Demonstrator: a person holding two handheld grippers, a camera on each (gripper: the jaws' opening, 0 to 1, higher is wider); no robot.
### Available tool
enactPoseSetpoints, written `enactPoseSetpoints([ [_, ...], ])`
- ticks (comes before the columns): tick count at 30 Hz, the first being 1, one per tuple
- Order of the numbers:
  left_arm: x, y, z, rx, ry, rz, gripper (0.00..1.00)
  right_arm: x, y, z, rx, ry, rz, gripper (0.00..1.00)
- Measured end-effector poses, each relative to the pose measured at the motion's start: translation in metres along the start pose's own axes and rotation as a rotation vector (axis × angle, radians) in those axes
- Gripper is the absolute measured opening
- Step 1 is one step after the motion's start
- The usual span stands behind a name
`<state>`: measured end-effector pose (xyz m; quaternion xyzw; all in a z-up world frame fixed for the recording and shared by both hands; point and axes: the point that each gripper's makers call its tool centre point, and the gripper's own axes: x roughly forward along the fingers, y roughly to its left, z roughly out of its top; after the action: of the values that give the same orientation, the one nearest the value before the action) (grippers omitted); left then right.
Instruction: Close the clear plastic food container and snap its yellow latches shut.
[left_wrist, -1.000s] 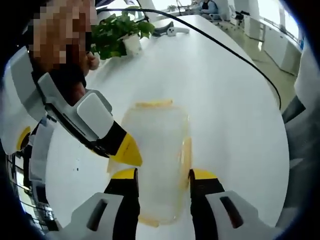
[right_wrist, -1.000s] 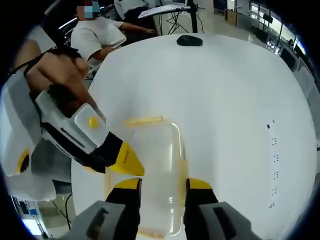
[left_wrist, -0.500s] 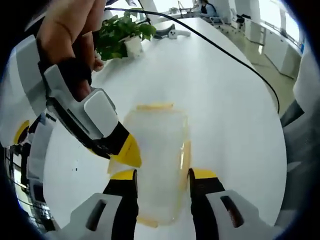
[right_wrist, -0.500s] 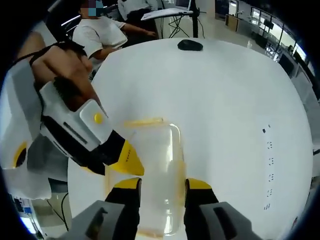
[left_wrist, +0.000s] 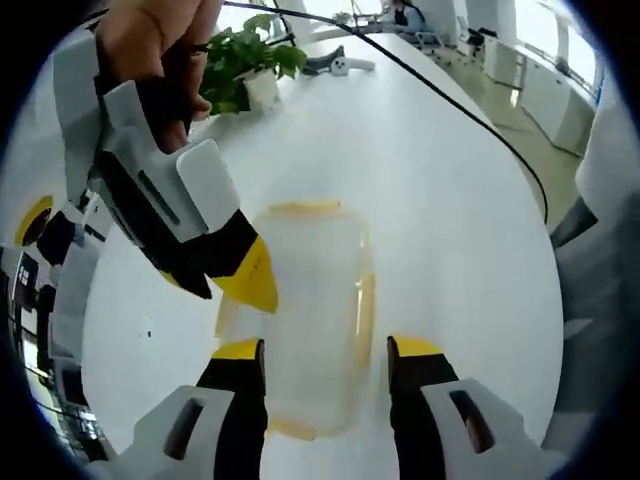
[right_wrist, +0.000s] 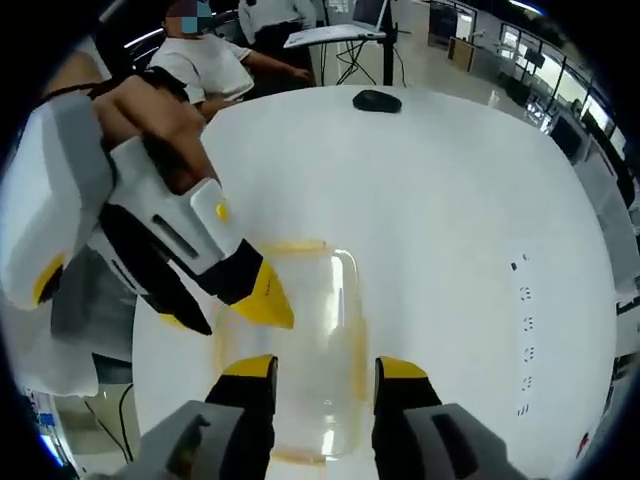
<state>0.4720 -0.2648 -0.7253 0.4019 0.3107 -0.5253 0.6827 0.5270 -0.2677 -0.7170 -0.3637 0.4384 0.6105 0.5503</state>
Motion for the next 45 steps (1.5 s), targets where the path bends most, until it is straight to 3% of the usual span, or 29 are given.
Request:
enactPoseSetpoints([
  [22,-0.011,0.011,-0.006,-0.022,0.024,-0.035,0.5,-0.017,0.015,-0.025,0.026,-0.003,-0.025,0.45],
  [45,-0.006,0.023,-0.022,0.017,0.078,-0.067,0.64,-0.015,0.034,-0.044,0.039,-0.011,-0.05,0.58],
])
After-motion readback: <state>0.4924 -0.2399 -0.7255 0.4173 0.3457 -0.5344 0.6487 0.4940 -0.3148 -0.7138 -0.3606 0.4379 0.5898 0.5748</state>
